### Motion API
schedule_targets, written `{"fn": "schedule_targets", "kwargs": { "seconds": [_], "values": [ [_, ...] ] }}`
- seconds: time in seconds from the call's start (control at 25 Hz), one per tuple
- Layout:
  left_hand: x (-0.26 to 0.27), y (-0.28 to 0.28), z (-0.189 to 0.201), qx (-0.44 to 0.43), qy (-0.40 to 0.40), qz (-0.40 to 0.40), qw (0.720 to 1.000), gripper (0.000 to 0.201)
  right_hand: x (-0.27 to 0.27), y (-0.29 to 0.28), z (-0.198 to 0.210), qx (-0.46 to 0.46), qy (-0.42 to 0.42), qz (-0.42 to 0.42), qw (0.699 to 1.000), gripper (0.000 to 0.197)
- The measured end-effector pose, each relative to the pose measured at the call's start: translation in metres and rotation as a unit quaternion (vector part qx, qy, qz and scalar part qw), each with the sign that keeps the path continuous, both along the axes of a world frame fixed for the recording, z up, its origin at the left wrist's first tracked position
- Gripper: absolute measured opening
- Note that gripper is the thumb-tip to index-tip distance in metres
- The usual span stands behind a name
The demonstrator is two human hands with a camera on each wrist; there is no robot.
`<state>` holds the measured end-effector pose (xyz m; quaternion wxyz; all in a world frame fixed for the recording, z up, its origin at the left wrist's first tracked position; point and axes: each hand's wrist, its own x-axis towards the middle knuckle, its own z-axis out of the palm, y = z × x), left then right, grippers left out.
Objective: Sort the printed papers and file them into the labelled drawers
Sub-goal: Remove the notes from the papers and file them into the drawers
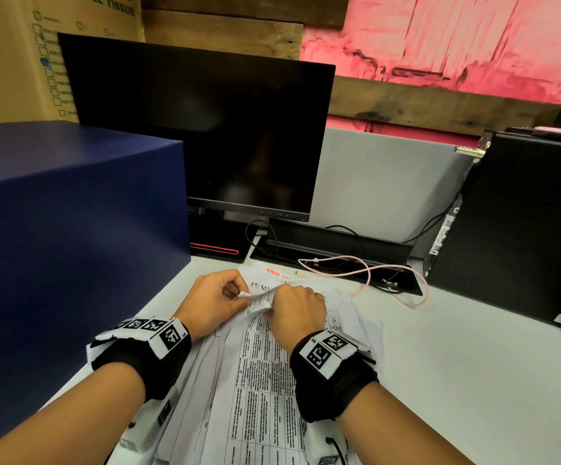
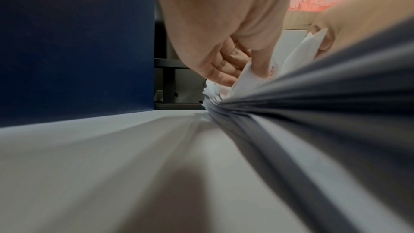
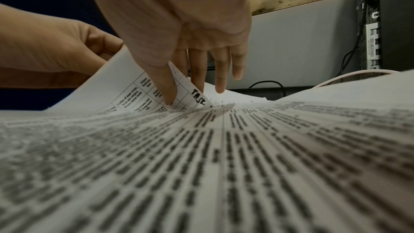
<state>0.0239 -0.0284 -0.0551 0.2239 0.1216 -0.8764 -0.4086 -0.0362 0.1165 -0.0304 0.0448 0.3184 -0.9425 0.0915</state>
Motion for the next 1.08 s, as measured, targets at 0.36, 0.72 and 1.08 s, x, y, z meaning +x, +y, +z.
{"fn": "schedule_targets", "kwargs": {
  "seconds": [0.36,0.72,1.08],
  "values": [
    [0.001,0.004,0.000,-0.041,-0.024,-0.009,0.999,0.017,-0.001,-0.001,0.001,0.005,0.012,-0.028,1.000,0.014],
    [-0.005,-0.008,-0.004,0.008,-0.010,0.077,0.997,0.013,-0.002,-0.001,0.002,-0.004,0.011,-0.028,1.000,0.013],
    [0.003,-0.011,-0.005,0.129,-0.048,0.000,0.990,0.034,-0.005,-0.001,0.000,-0.011,0.040,-0.021,0.999,0.017]
  ]
}}
